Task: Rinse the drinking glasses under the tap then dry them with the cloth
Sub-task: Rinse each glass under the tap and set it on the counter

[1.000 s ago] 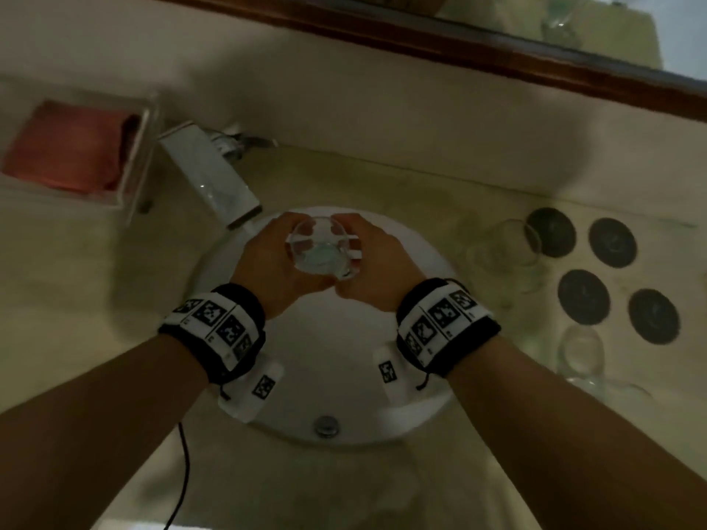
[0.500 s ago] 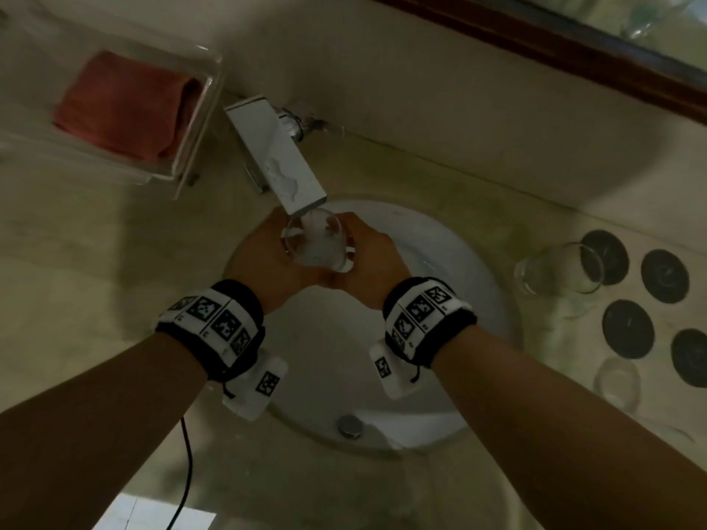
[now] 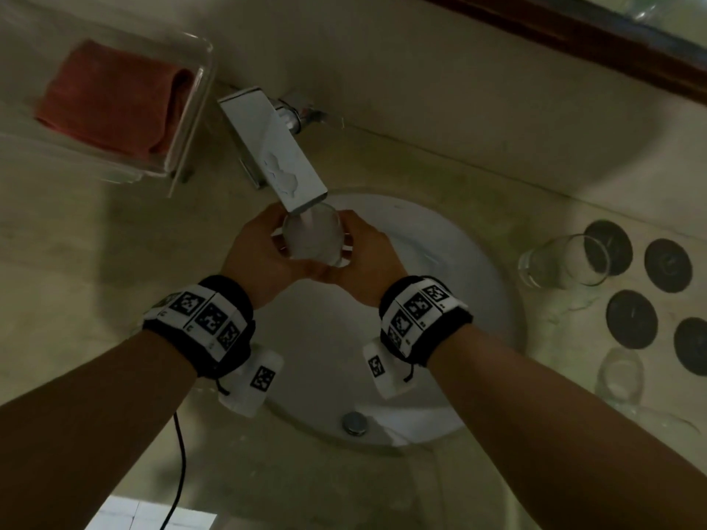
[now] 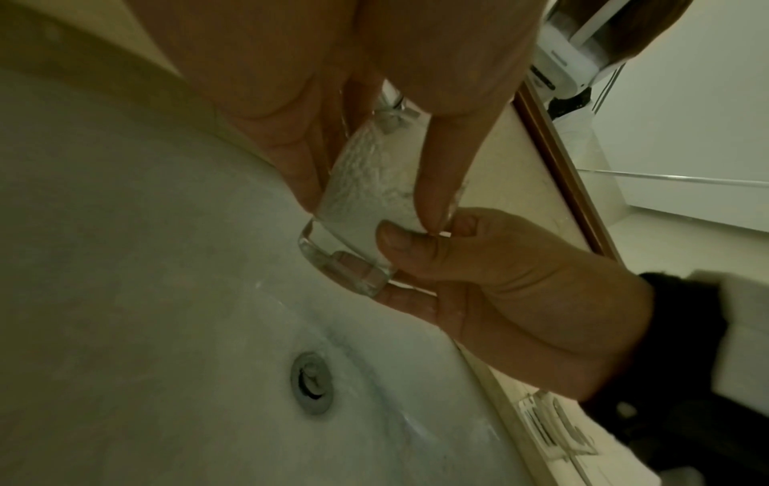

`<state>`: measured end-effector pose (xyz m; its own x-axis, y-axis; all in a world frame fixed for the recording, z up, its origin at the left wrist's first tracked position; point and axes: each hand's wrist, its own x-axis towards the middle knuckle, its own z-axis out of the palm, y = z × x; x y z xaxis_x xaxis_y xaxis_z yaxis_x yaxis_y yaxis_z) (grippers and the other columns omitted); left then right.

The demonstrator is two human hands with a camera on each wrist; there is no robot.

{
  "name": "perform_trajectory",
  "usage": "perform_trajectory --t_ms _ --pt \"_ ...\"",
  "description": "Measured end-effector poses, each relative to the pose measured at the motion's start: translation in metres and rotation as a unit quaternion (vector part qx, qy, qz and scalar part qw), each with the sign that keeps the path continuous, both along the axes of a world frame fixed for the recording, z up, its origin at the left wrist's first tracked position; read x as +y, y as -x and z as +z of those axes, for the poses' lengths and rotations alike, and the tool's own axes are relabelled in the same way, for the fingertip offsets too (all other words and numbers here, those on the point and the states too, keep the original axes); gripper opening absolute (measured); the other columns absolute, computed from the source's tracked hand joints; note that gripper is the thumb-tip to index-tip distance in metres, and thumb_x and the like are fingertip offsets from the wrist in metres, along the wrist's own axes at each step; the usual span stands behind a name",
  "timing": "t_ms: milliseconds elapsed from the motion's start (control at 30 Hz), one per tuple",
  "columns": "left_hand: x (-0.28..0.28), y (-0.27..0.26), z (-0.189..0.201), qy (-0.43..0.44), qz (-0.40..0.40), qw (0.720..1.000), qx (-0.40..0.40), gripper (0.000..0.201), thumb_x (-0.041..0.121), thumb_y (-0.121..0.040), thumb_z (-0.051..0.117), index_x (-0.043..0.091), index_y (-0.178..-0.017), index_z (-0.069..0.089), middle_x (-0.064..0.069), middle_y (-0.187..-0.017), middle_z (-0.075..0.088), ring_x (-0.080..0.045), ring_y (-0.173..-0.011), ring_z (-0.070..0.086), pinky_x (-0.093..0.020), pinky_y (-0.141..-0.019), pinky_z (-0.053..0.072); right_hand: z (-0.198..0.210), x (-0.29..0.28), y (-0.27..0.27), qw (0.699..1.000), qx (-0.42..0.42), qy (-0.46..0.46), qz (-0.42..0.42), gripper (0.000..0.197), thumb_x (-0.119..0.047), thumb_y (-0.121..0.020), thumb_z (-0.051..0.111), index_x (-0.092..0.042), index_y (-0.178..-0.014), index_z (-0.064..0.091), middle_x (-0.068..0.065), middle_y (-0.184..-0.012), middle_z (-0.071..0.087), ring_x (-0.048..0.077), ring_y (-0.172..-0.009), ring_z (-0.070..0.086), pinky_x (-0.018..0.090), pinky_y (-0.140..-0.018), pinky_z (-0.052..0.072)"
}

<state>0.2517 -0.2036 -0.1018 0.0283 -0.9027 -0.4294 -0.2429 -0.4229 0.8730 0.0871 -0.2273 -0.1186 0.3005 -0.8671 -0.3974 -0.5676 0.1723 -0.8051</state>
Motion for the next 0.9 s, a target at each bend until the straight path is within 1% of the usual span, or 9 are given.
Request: perform_trajectory --t_ms 100,167,267,367,467,567,633,767,900 --pt "-0.001 -0.001 -0.003 -0.021 -0.010 0.999 -0.041 0.047 0.016 -0.077 0.084 0.017 -0.118 0.060 0.005 -0.107 0.066 -0.010 -0.094 0.066 -0.026 -0.083 0.055 0.000 -0.001 0.002 0.998 0.021 -0.052 0.005 0.080 -0.041 -0.073 0.087 -0.015 -0.137 0.048 0.004 -0.119 0.069 0.021 -0.104 0.069 0.045 -0.089 0.059" --pt "0.001 -0.003 -0.005 -0.065 -0.018 0.997 -0.045 0.023 0.033 -0.083 0.077 0.016 -0.096 0.068 0.002 -0.094 0.073 -0.015 -0.089 0.070 -0.028 -0.081 0.057 0.003 0.002 0.005 0.993 0.018 -0.116 0.000 0.073 -0.047 -0.078 0.081 -0.016 -0.136 0.050 0.003 -0.113 0.072 0.019 -0.097 0.072 0.043 -0.087 0.060" --pt "0.001 0.000 -0.011 -0.146 -0.017 0.988 -0.038 0.049 0.053 -0.082 0.071 0.004 -0.082 0.074 -0.011 -0.080 0.075 -0.022 -0.075 0.073 -0.027 -0.068 0.060 0.007 0.008 0.006 0.974 -0.028 -0.220 -0.034 0.046 -0.043 -0.086 0.075 -0.010 -0.116 0.063 0.010 -0.103 0.075 0.024 -0.089 0.075 0.040 -0.082 0.063" --pt "0.001 0.006 -0.012 -0.203 -0.018 0.977 -0.070 0.052 0.053 -0.090 0.063 0.002 -0.077 0.066 -0.010 -0.070 0.069 -0.017 -0.058 0.068 -0.022 -0.053 0.054 0.007 0.010 0.007 0.959 -0.010 -0.279 -0.039 0.052 -0.047 -0.088 0.071 0.001 -0.108 0.069 0.019 -0.096 0.076 0.033 -0.082 0.076 0.040 -0.078 0.064" --pt "0.002 0.009 -0.016 -0.229 -0.005 0.971 -0.065 0.052 0.054 -0.093 0.059 0.003 -0.079 0.061 -0.010 -0.069 0.066 -0.021 -0.059 0.067 -0.026 -0.056 0.055 0.007 0.009 0.008 0.950 0.022 -0.306 -0.051 0.056 -0.053 -0.085 0.072 0.001 -0.098 0.070 0.021 -0.086 0.077 0.030 -0.071 0.076 0.040 -0.075 0.064" --pt "0.003 0.008 -0.018 -0.228 0.001 0.970 -0.082 0.058 0.057 -0.088 0.063 -0.001 -0.080 0.066 -0.009 -0.065 0.060 -0.020 -0.061 0.060 -0.025 -0.054 0.045 0.006 0.009 0.010 0.947 0.031 -0.314 -0.050 0.062 -0.055 -0.083 0.073 0.004 -0.101 0.070 0.022 -0.085 0.077 0.031 -0.074 0.077 0.040 -0.077 0.064" --pt "0.003 0.007 -0.015 -0.225 0.001 0.972 -0.062 0.057 0.053 -0.087 0.066 -0.004 -0.082 0.068 -0.010 -0.069 0.066 -0.020 -0.063 0.064 -0.023 -0.054 0.047 0.005 0.010 0.010 0.949 0.015 -0.312 -0.040 0.063 -0.053 -0.083 0.074 0.004 -0.110 0.068 0.022 -0.094 0.076 0.033 -0.082 0.076 0.041 -0.080 0.063" --pt "0.002 0.005 -0.008 -0.206 0.033 0.976 0.053 0.041 0.026 -0.083 0.078 0.000 -0.112 0.066 -0.014 -0.103 0.072 -0.024 -0.086 0.071 -0.034 -0.078 0.061 0.004 0.016 0.011 0.970 -0.023 -0.237 -0.052 0.067 -0.039 -0.078 0.083 -0.016 -0.131 0.050 0.012 -0.111 0.070 0.026 -0.096 0.072 0.039 -0.084 0.061" --pt "0.004 0.001 -0.006 -0.115 0.010 0.993 0.026 0.060 0.016 -0.065 0.091 0.014 -0.117 0.060 -0.003 -0.114 0.069 -0.018 -0.103 0.068 -0.036 -0.091 0.056 0.003 0.021 0.010 0.989 -0.046 -0.133 -0.053 0.071 -0.019 -0.073 0.089 -0.017 -0.132 0.048 0.007 -0.111 0.065 0.027 -0.098 0.068 0.042 -0.089 0.059"
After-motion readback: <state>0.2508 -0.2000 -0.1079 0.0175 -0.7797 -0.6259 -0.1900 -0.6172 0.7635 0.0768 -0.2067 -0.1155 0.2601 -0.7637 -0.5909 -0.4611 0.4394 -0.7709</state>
